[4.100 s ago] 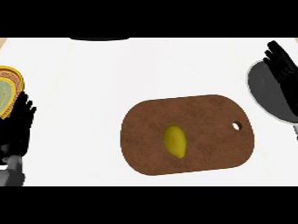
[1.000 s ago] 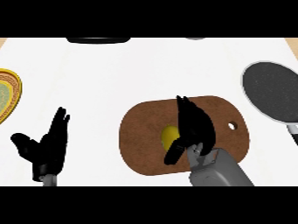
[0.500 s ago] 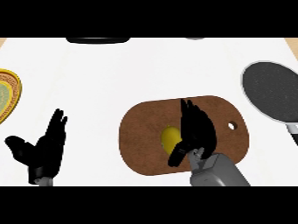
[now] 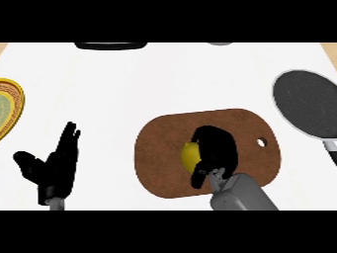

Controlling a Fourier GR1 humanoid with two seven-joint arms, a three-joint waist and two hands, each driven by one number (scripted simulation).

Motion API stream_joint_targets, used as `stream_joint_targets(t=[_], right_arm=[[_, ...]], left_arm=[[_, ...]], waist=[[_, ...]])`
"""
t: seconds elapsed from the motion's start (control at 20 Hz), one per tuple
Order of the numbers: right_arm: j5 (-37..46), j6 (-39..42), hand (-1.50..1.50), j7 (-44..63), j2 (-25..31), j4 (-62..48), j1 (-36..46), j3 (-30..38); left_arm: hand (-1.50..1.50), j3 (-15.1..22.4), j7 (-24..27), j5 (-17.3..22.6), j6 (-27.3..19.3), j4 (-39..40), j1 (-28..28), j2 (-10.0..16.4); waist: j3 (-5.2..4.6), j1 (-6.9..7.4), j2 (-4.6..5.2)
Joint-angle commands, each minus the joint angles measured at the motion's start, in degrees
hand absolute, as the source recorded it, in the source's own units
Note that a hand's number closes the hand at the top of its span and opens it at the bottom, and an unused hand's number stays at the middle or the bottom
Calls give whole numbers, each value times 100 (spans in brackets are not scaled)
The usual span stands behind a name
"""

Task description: Pick the lemon from the cutting board and place it in the pan

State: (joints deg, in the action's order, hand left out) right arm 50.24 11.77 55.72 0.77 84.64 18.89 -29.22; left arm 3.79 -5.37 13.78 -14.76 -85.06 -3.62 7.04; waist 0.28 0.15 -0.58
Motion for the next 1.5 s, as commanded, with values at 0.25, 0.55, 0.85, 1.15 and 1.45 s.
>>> stream_joint_targets(t=[0.25, 0.55, 0.85, 1.15, 1.45], right_arm=[[231, 104, 150, -39, 88, 195, -237, -24], [14, 330, 150, -1296, 713, 431, -506, -518], [721, -515, 150, -2051, 1364, 955, -689, -615], [1781, -1261, 150, -1278, 1321, 2082, -434, -398], [1696, -413, 150, -650, 1346, 3573, -408, 207]], left_arm=[[0, -121, -63, 32, 202, 620, 267, -107], [0, -59, -368, 3, 11, 102, 131, -151], [0, -161, 238, 42, 395, 318, -417, -59], [0, -80, -18, -132, 36, 335, -44, -246], [0, -220, 39, -7, 273, 471, -53, -150]], waist=[[-29, -31, 57], [-26, -32, 52], [-29, -28, 45], [-30, -137, 35], [-32, -86, 45]])
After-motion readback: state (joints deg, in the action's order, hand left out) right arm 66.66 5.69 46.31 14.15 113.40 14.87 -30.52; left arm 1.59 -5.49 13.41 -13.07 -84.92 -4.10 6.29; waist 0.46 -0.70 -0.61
